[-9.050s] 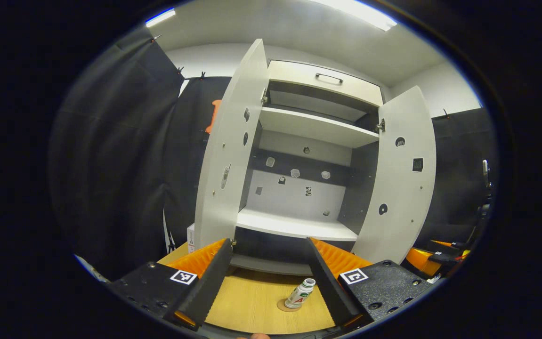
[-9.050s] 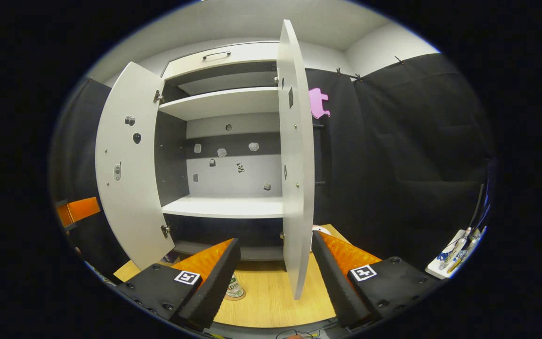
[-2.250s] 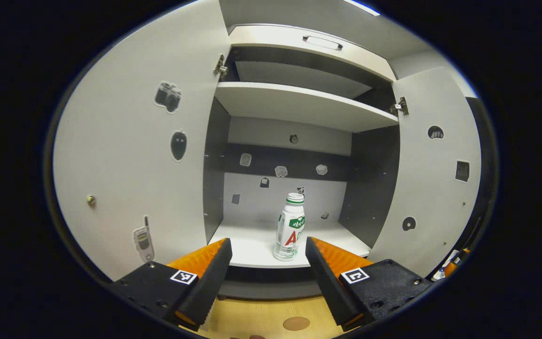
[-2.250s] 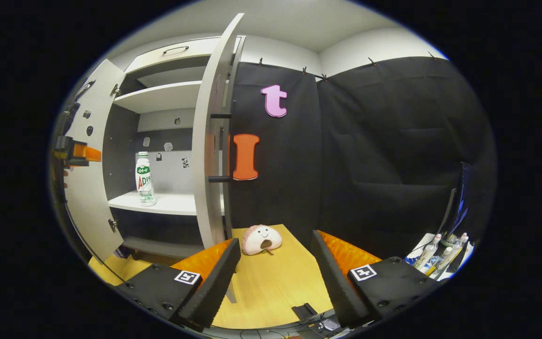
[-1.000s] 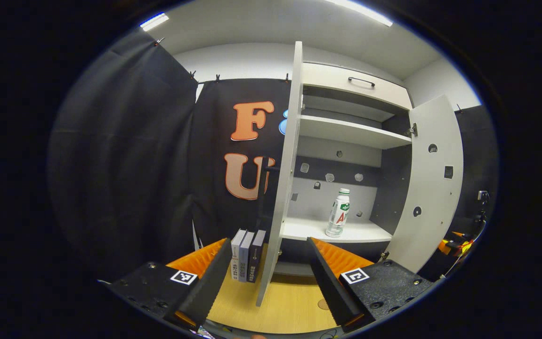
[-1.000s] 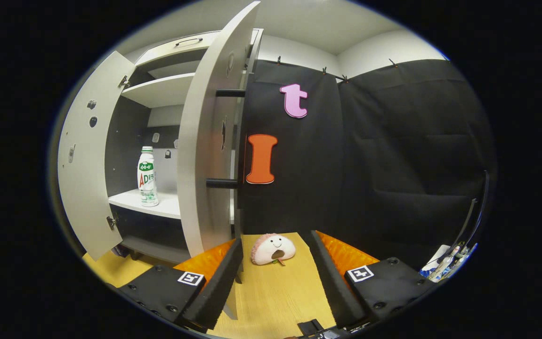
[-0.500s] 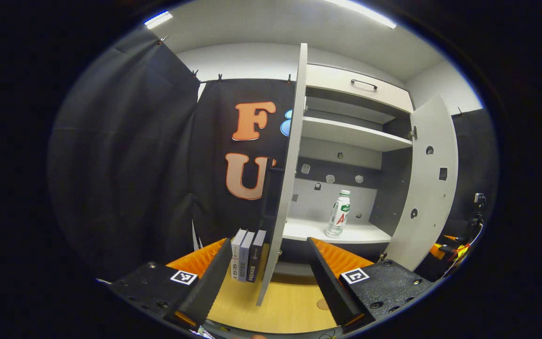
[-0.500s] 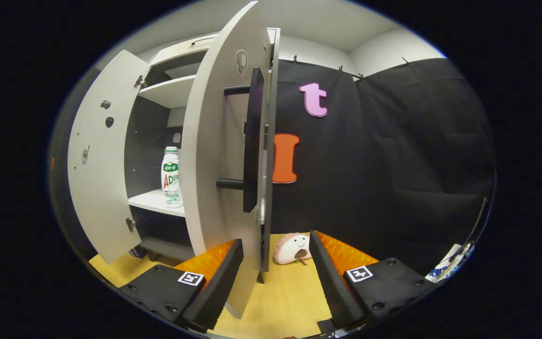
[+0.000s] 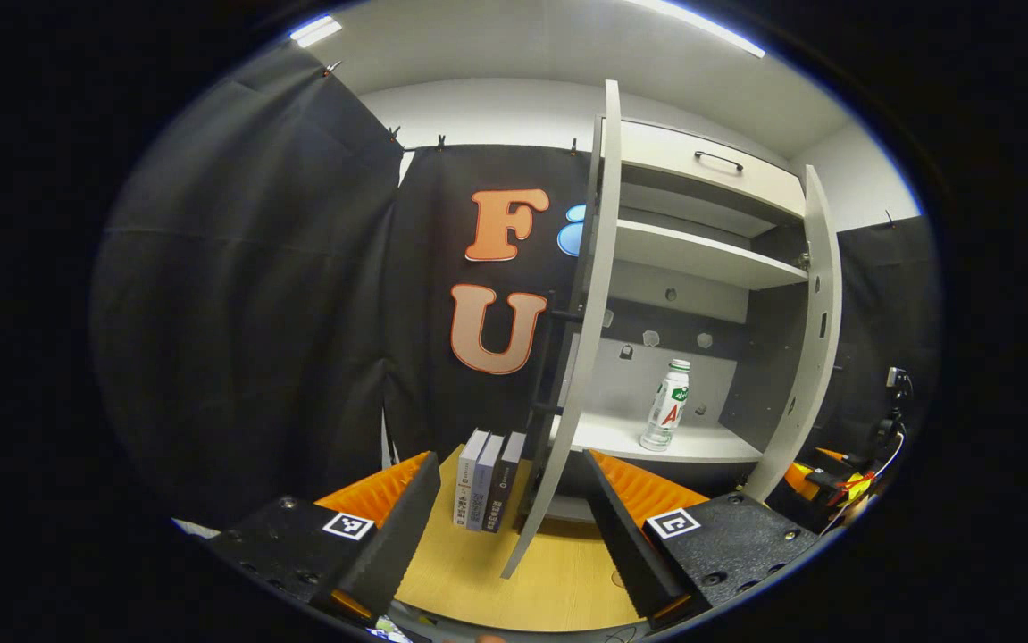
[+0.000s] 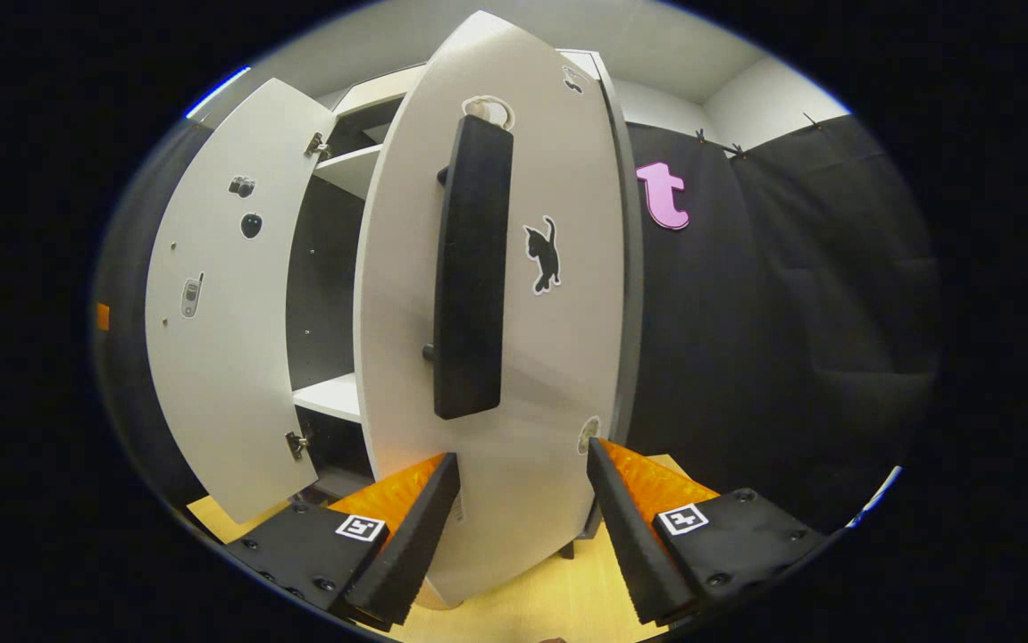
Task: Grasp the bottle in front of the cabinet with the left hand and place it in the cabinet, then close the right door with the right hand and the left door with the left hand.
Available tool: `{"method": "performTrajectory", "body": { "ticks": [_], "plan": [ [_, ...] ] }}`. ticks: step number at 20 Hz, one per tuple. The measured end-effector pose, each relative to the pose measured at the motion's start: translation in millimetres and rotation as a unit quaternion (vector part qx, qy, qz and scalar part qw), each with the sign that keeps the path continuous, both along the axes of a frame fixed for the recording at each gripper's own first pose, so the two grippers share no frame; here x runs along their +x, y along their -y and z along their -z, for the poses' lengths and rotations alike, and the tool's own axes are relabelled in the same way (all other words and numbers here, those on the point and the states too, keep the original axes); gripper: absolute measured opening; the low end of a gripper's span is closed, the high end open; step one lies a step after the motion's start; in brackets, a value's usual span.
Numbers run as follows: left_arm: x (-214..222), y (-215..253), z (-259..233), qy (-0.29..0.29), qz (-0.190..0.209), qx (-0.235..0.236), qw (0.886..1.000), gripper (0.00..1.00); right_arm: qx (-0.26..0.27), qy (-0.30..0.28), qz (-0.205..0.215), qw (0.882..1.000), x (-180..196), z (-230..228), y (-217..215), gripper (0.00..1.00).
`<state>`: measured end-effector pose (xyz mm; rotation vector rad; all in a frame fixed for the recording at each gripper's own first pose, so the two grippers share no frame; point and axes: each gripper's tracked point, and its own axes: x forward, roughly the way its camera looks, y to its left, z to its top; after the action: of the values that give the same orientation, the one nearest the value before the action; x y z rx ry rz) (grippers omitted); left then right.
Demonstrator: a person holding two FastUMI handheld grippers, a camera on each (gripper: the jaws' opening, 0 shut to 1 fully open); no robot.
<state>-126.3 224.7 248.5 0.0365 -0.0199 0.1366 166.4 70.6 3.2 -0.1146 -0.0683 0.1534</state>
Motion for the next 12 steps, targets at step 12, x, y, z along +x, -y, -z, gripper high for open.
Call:
{"method": "performTrajectory", "body": {
  "ticks": [12],
  "plan": [
    [23.7, -18.7, 14.6, -0.002, -0.006, -0.004, 1.000, 0.96, -0.001, 0.010, 0.012, 1.000, -23.9, -16.1, 20.6, 0.95]
  ]
}}
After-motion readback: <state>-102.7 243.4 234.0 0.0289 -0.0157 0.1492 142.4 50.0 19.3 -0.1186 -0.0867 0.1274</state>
